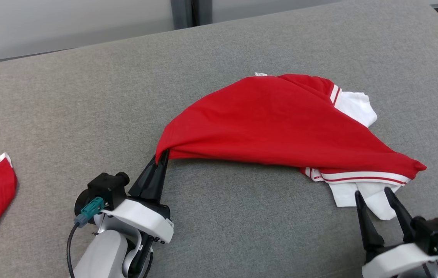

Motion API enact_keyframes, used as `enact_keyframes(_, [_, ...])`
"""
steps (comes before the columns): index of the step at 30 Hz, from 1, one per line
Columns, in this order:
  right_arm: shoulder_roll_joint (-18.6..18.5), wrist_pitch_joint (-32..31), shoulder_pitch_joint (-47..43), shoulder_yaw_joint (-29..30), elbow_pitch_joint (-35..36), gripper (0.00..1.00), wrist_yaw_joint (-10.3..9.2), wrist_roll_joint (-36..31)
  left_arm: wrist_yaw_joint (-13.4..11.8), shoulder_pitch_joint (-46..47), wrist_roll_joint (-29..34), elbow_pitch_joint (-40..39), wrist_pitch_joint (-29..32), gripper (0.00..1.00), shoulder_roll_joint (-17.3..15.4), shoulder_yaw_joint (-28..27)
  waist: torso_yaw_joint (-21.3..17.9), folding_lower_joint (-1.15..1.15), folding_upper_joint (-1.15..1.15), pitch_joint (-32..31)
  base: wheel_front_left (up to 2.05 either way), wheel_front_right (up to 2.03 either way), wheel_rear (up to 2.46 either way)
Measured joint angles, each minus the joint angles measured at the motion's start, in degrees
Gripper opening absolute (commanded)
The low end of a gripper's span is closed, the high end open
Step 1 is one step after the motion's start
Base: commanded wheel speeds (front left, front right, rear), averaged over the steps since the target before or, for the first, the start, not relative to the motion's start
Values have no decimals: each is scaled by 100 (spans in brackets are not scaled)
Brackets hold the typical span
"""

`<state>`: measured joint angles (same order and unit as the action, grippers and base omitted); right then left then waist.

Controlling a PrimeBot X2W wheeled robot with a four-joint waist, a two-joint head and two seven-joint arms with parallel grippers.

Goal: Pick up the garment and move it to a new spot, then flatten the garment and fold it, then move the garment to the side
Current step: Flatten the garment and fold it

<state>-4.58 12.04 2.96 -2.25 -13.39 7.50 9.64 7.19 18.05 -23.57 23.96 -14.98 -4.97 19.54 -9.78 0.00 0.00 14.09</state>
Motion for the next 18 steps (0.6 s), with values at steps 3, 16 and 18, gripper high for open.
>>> enact_keyframes(3, [-56, 40, -260, 31, 2, 100, 0, -18, 5, -15, 47, -40, 0, 0, -9, -65, -59, 0, 0, 62, 0, 0, 0])
enact_keyframes(16, [-238, 265, -340, 322, -630, 100, 1, -1818, 15, -10, 130, -10, 0, 0, -98, -74, -345, 0, 0, 165, 0, 0, 0])
enact_keyframes(18, [-212, 270, -285, 333, -825, 100, 1, -1979, 15, -1, 129, -9, 0, 0, -122, -41, -344, 0, 0, 173, 0, 0, 0])
